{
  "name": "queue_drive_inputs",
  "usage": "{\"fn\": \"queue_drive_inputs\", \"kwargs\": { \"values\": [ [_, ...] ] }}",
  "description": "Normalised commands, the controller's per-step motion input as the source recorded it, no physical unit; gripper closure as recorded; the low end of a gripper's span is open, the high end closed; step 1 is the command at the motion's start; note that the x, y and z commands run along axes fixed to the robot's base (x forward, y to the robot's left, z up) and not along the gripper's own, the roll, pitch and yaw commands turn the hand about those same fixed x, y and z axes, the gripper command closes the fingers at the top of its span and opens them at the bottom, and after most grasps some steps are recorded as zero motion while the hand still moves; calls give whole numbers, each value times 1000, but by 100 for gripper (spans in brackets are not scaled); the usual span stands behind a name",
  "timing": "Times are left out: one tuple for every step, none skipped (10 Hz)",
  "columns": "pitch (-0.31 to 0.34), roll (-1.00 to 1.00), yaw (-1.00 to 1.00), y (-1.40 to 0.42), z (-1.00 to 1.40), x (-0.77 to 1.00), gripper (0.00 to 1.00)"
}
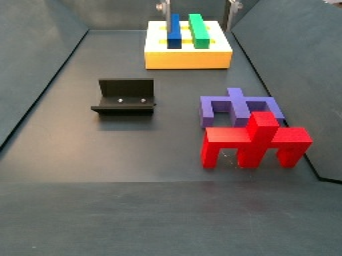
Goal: Pick up the purple object. Move up. Place the purple object on the fixture. Regrasp the purple object. Move to above the board. Insert the purple object.
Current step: Pick up the purple object.
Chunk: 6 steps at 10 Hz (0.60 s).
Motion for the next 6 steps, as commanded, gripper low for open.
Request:
{"fn": "queue_drive_inputs", "kwargs": {
  "values": [
    [-57, -34, -54, -103, -163, -97, 0],
    [-197, -24, 0, -426, -569, -537, 0],
    [-216, -10, 0, -471, -706, -634, 0],
    [-209, -6, 0, -446, -723, -649, 0],
    [-201, 0, 0, -431, -757, -566, 0],
    [-167, 0, 0, -317, -883, -354, 0]
  ]
}}
